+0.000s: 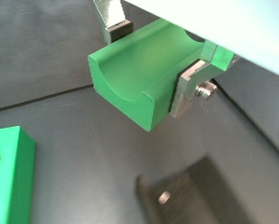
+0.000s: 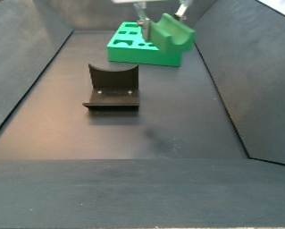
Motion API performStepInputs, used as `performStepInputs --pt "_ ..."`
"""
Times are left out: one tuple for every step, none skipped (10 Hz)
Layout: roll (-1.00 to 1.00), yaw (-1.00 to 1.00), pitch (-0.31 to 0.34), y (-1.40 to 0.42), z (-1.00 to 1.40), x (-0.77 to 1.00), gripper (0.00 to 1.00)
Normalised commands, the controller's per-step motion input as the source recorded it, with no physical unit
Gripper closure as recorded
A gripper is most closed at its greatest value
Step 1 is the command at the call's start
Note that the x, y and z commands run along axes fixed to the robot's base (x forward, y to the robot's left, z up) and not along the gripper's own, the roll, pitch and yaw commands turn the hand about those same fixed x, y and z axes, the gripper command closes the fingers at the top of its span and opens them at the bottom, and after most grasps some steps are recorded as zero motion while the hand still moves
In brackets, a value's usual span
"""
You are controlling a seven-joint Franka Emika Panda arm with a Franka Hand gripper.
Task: Pick up the arch object. Move up. Place the arch object on the fixture. Regrasp the arch object. Move to above the board. Insert the arch object.
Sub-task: Place the arch object on the fixture.
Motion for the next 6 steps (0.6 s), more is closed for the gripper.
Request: performStepInputs --pt "-0.14 -1.0 0.178 -0.42 -0.19 1.0 1.0" --pt "-0.17 -1.0 0.206 -0.33 -0.15 1.0 1.0" --pt "-0.21 -1.0 0.236 -0.28 -0.13 1.0 1.0" --pt "-0.27 -1.0 0.283 -0.23 -0.1 1.0 1.0" --pt "-0.26 -0.76 0.247 -0.18 -0.09 1.0 1.0" --pt "-0.24 -0.59 0.215 -0.16 -0.08 1.0 1.0"
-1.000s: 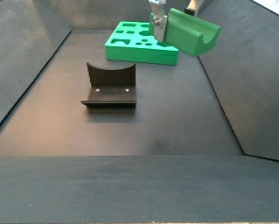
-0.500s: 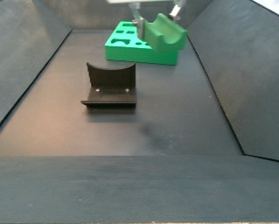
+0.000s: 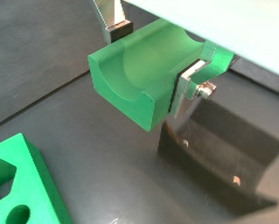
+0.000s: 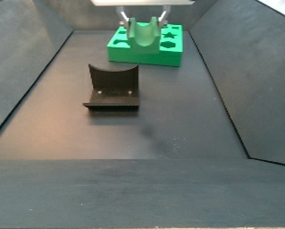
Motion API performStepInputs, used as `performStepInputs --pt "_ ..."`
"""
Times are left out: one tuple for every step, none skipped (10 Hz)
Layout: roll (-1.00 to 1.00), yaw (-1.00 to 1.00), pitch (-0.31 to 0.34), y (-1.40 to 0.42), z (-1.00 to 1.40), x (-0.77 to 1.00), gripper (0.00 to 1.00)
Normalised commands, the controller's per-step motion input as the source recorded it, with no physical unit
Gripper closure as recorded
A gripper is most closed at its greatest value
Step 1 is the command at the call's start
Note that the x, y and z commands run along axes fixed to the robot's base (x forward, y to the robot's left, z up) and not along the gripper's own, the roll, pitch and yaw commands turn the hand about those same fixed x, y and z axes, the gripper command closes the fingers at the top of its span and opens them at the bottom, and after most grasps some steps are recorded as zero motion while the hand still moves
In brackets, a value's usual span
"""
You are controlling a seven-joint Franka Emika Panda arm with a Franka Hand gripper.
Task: Pick up the arch object. Move up. Place the arch object on the fixture. Regrasp the arch object. Move to above the board. Insert the arch object.
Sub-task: Place the arch object on the fixture.
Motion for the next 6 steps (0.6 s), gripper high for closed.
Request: performStepInputs --pt "-0.19 -0.28 0.153 -0.11 -0.06 1.0 1.0" --pt "-0.18 -0.19 0.132 -0.09 -0.05 1.0 1.0" --pt "-0.16 -0.09 0.126 -0.06 -0.03 1.0 1.0" --pt "-0.16 -0.06 0.123 -0.04 -0.03 1.0 1.0" --pt "-1.0 0.16 -0.129 0.87 0.73 0.66 1.0" --pt "-1.0 0.15 -0.119 0.86 0.71 0.56 1.0"
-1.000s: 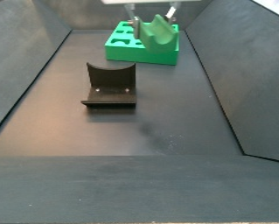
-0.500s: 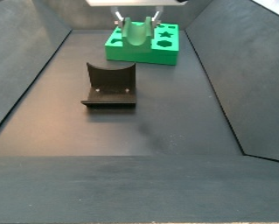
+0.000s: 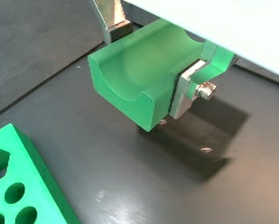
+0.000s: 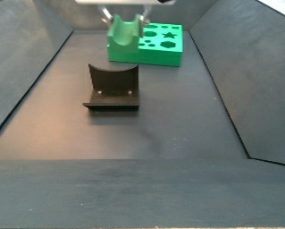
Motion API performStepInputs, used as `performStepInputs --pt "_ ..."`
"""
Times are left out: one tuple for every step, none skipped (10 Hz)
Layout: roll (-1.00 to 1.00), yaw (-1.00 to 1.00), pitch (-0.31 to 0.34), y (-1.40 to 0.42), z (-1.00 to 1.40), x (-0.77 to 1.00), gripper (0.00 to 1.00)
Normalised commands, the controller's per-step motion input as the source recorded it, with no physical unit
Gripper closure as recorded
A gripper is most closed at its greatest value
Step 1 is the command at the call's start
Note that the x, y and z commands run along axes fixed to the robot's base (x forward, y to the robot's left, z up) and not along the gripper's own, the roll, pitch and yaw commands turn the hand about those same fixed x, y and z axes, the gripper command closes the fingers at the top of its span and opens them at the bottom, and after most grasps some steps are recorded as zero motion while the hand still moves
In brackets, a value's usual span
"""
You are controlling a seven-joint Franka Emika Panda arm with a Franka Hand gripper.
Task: Pick up the arch object. Move up. Place the arch object on the fixture. Regrasp the arch object. Move to above the board. Insert the arch object.
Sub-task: Place the arch object on the fixture.
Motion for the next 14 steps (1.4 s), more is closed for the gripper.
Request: performStepInputs --pt "-1.0 0.14 -0.087 0.69 0.48 0.37 1.0" --pt "-1.0 0.13 -0.062 0.5 0.26 0.22 1.0" --pt "-1.0 0.12 -0.041 0.32 0.08 0.11 1.0" --pt "-1.0 0.11 -0.009 0.09 0.03 0.05 1.0" --pt "-1.0 0.1 0.023 0.04 0.03 0.04 1.0" --pt "-1.0 0.09 0.058 0.05 0.0 0.05 1.0" --pt "-0.86 0.05 0.107 0.05 -0.01 0.08 1.0" --pt "-0.63 0.0 0.139 0.05 -0.02 0.09 1.0" --pt "-0.52 -0.03 0.147 0.05 -0.02 0.1 1.0" --pt "-0.32 -0.06 0.141 0.04 -0.02 0.09 1.0" --pt "-0.23 -0.08 0.12 0.03 -0.01 0.08 1.0" --pt "-1.0 0.01 0.25 0.13 -1.0 0.13 1.0" --pt "-1.0 -0.01 0.241 0.14 -1.0 0.13 1.0" --pt "-1.0 -0.09 0.29 0.14 -1.0 0.15 1.0"
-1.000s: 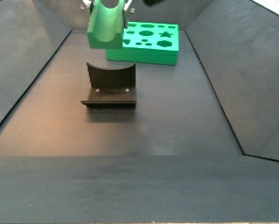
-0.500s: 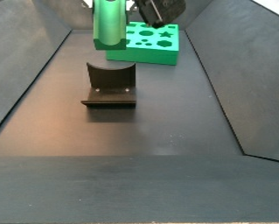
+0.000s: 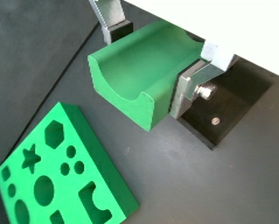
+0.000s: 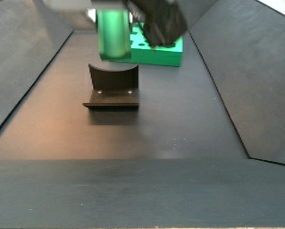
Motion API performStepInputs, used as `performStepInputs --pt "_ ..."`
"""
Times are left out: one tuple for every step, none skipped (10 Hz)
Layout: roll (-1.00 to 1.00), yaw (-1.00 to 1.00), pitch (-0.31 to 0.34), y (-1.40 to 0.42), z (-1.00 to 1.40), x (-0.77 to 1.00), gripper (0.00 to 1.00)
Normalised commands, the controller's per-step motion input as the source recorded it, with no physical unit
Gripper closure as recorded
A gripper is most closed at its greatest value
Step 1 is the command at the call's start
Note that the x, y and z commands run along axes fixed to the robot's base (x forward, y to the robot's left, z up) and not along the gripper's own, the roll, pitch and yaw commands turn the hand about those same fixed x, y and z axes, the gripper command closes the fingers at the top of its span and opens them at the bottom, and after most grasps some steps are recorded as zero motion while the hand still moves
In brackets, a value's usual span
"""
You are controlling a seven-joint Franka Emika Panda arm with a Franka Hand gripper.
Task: Pick up the arch object. Move up. Place the arch object on the fixture. Regrasp the arch object. Move to above the board. Insert the arch object.
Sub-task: Place the arch object on the fixture.
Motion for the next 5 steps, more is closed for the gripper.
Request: performStepInputs --pt "-0.95 -0.12 0.294 0.14 -1.0 0.16 1.0" --pt "-0.73 -0.18 0.246 0.14 -1.0 0.18 1.0" --pt "-0.56 -0.22 0.203 0.14 -1.0 0.18 1.0" --pt "-0.34 -0.24 0.145 0.15 -1.0 0.19 1.0" --pt "-0.24 -0.25 0.097 0.14 -1.0 0.2 1.0"
